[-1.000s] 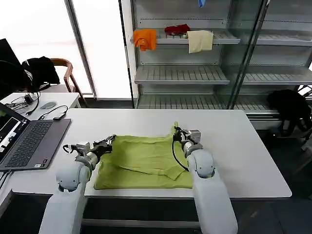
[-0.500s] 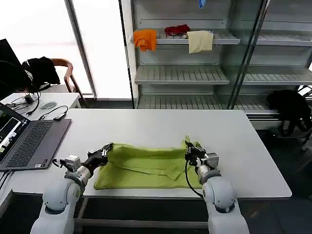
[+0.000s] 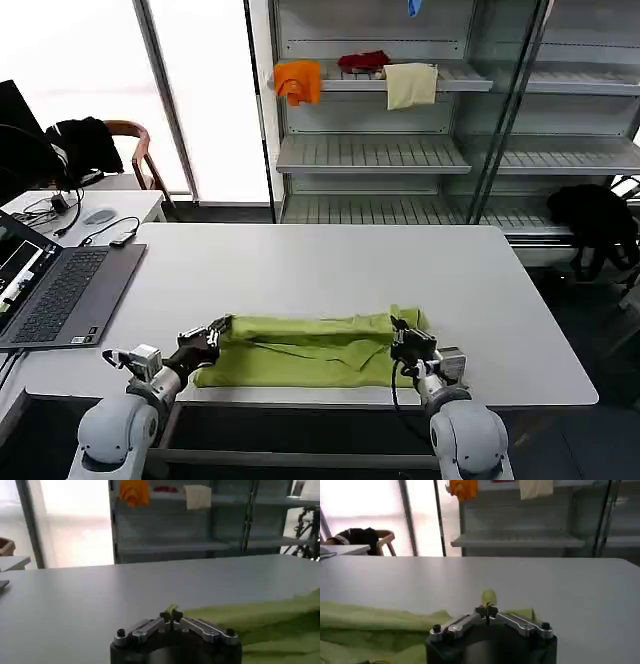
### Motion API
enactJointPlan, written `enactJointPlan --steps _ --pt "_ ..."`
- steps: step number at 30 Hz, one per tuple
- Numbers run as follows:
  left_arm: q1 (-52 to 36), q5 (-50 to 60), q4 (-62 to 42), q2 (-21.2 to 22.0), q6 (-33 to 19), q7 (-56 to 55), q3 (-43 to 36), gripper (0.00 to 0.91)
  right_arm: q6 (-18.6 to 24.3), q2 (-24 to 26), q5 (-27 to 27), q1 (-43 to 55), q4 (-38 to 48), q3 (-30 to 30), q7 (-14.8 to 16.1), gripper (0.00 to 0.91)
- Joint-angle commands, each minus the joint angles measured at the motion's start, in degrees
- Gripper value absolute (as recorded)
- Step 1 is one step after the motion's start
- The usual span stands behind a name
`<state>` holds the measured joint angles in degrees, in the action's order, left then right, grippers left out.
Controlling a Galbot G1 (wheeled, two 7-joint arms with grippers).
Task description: Fold and organize the clothes.
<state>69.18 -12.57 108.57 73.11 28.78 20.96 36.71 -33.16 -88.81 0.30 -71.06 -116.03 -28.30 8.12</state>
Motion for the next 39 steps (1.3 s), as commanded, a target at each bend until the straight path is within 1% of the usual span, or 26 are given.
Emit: enactJointPlan --steps 1,3,5,6,7,8,9,10,11,14,18,21,25,27,31,32,35,39 --pt "1.99 3.93 0.44 -0.89 -2.24 1.58 -0.06 0.020 0.03 0.27 -1.47 -2.69 -1.77 -0.57 0.07 0.000" --pt "2.11 4.48 0.60 -0.67 -2.25 1.56 -0.26 0.020 0.13 0.29 -2.34 -3.12 -1.87 -0.61 1.12 0.000" --pt "2.30 4.86 0.78 -0.56 -2.34 1.58 -0.43 0.030 0.59 0.33 -3.68 -3.64 -2.02 -0.39 1.42 0.000" --pt "2.46 5.44 0.91 -0.46 -2.50 1.59 -0.55 0.040 1.00 0.22 -4.98 -3.84 -1.91 -0.29 1.50 0.202" --pt "2.54 5.65 0.99 -0.40 -2.56 1.66 -0.61 0.040 1.03 0.19 -5.59 -3.97 -1.85 -0.17 1.36 0.655" --pt "2.57 5.69 1.04 -0.36 -2.58 1.69 -0.66 0.091 1.03 0.16 -5.71 -4.01 -1.78 -0.16 1.34 0.907" --pt "2.57 5.92 1.09 -0.24 -2.57 1.68 -0.72 0.161 1.11 0.02 -6.63 -4.19 -1.58 -0.11 1.06 0.907" --pt "2.54 6.20 1.15 -0.17 -2.52 1.61 -0.77 0.484 1.24 -0.04 -6.91 -4.26 -1.46 -0.09 0.87 0.907" --pt "2.54 6.46 1.15 -0.11 -2.52 1.56 -0.80 0.907 1.37 -0.09 -7.24 -4.30 -1.37 -0.11 0.75 0.907" --pt "2.57 7.54 1.33 0.16 -2.52 1.23 -0.93 0.907 2.17 -0.17 -8.63 -4.54 -1.23 -0.20 0.40 0.907" --pt "2.95 8.62 1.59 0.58 -2.64 0.85 -0.92 0.907 4.38 -0.19 -11.22 -4.80 -0.84 -0.71 -1.06 0.907" --pt "3.56 8.32 2.32 1.09 -2.53 -0.05 -0.69 0.907 6.03 -0.13 -11.50 -5.29 -1.03 -1.63 -1.86 0.907" --pt "5.17 3.79 5.36 2.64 -1.26 -4.04 -0.12 0.907 7.69 0.35 -10.52 -5.56 -2.59 -3.46 -2.17 0.907" --pt "6.92 0.96 7.14 3.86 -0.59 -7.83 -0.38 0.907 7.89 0.65 -9.01 -5.27 -3.61 -4.32 -2.17 0.907" --pt "10.27 0.31 8.15 6.73 -2.64 -15.23 -2.29 0.907 7.33 1.84 -0.31 -2.84 -5.52 -6.55 -2.60 0.907" --pt "10.75 0.39 7.88 7.42 -3.07 -16.72 -2.78 0.907 6.42 2.23 2.33 -1.65 -5.85 -7.10 -3.01 0.907" --pt "10.84 0.37 6.82 9.07 -3.93 -20.83 -3.65 0.907 5.24 3.20 5.21 0.45 -6.23 -8.06 -3.29 0.907" --pt "10.34 0.27 5.84 10.42 -3.60 -22.99 -3.79 0.907 3.77 4.06 7.16 1.72 -6.56 -8.49 -3.37 0.907"
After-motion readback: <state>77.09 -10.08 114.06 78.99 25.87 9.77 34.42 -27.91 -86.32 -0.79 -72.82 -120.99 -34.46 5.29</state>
